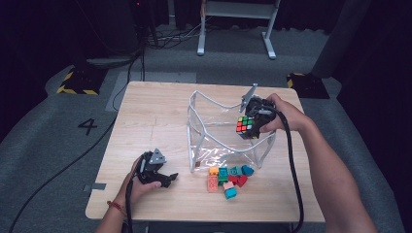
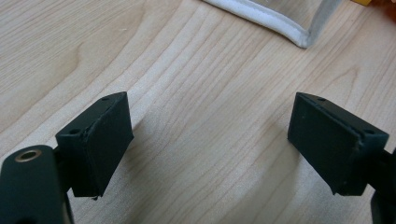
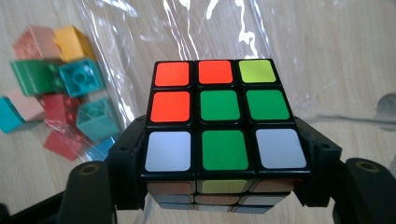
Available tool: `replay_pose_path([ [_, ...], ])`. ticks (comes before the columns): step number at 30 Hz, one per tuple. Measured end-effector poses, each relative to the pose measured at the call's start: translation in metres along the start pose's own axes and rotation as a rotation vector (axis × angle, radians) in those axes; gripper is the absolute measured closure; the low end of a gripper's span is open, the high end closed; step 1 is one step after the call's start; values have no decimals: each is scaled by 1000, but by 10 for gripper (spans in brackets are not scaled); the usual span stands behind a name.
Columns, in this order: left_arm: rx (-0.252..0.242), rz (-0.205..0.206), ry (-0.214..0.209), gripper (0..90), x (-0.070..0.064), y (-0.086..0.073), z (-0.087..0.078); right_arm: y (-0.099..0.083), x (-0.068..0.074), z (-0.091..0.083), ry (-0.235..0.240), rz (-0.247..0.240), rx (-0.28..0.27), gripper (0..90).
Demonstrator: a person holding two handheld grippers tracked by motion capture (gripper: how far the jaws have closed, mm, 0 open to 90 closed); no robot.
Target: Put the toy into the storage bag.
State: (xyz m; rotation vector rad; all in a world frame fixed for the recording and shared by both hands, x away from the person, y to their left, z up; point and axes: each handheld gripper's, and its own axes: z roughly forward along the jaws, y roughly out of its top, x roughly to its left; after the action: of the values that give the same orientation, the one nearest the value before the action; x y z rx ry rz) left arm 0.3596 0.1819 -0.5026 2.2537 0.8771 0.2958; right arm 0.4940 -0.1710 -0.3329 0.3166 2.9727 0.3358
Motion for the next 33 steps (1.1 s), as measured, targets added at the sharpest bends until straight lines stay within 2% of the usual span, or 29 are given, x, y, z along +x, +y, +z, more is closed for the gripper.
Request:
replay_pose_path([
  [6, -1, 0, 0, 140, 0, 0, 0, 0, -3, 4, -9, 4, 91, 337],
  [8, -1, 0, 0, 140, 0, 0, 0, 0, -7, 6, -14, -35, 71, 337],
  [10, -1, 0, 0, 140, 0, 0, 0, 0, -3, 7, -8, 2, 116, 337],
  [11, -1, 0, 0, 140, 0, 0, 0, 0, -3, 7, -8, 2, 116, 337],
  [12, -1, 0, 0, 140, 0, 0, 0, 1, -2, 9, -11, 13, 138, 335],
  [20, -1, 0, 0, 140, 0, 0, 0, -3, -1, 6, -29, 25, 106, 318],
  [21, -2, 0, -1, 140, 0, 0, 0, -4, 0, 4, -33, 21, 80, 301],
  [22, -2, 0, -1, 140, 0, 0, 0, -4, 0, 4, -33, 21, 80, 301],
  [23, 0, 0, -1, 140, 0, 0, 0, -7, 0, 0, -48, 28, 14, 295],
  [24, 0, 0, -1, 140, 0, 0, 0, -8, 0, -2, -44, 40, -11, 295],
  [25, -1, 0, -1, 140, 0, 0, 0, -9, -1, -4, -47, 36, -41, 291],
  [26, -1, 0, -1, 140, 0, 0, 0, -9, -1, -4, -47, 36, -41, 291],
  [27, -2, -1, -1, 140, 0, 0, 0, -11, -1, -5, -55, 25, -74, 291],
  [28, -2, -1, -1, 140, 0, 0, 0, -13, 1, -9, -61, 56, -81, 292],
  [29, -1, -1, -1, 140, 0, 0, 0, -16, 1, -13, -86, 44, -133, 299],
  [30, -1, -1, -1, 140, 0, 0, 0, -17, 1, -15, -99, 44, -157, 299],
  [32, -2, -1, 0, 140, 0, 0, 0, -20, 2, -20, -122, 62, -220, 300],
  [33, -1, -1, 0, 140, 0, 0, 0, -22, 2, -22, -118, 68, -255, 299],
])
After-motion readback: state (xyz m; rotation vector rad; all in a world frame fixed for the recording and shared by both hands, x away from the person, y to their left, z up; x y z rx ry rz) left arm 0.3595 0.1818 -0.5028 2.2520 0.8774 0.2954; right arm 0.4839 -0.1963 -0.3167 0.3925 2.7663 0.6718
